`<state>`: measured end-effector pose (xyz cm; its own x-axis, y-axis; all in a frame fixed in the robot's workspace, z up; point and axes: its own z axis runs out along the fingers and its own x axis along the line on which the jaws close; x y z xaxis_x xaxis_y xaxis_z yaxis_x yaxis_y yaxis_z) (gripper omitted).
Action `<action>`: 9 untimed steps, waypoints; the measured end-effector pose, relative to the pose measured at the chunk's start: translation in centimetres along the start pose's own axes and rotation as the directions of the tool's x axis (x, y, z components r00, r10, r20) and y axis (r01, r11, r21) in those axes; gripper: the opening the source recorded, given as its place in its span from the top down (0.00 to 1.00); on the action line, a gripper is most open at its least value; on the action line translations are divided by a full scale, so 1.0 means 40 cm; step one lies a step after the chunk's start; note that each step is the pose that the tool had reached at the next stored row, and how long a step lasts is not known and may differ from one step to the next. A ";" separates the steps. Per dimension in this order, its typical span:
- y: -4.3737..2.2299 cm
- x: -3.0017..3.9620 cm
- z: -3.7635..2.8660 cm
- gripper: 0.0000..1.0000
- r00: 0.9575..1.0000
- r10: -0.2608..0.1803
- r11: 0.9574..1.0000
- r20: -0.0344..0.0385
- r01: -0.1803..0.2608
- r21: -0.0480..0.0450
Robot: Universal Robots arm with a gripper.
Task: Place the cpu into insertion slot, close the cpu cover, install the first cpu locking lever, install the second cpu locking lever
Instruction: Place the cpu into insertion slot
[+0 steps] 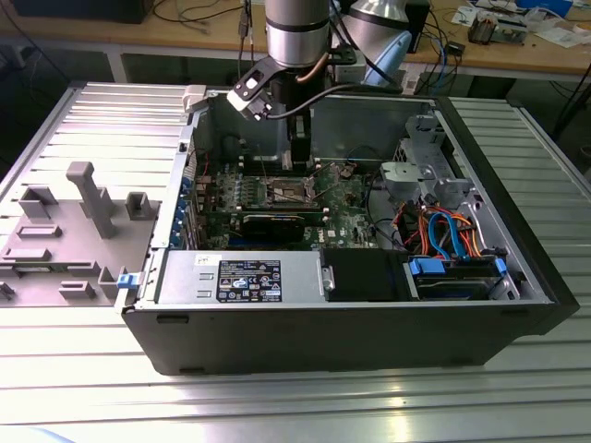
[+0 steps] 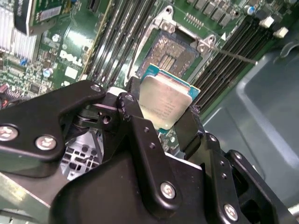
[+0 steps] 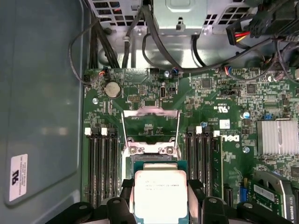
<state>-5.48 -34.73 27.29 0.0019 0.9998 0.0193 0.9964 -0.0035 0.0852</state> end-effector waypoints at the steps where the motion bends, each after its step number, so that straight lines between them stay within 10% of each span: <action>1: -0.005 0.000 0.007 0.46 1.000 0.000 1.000 0.000 0.000 0.000; 9: -0.012 0.002 0.034 0.46 1.000 0.000 1.000 0.000 0.000 -0.001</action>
<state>-5.83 -34.60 25.89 0.0019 0.9998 0.0191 0.9963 -0.0035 0.0862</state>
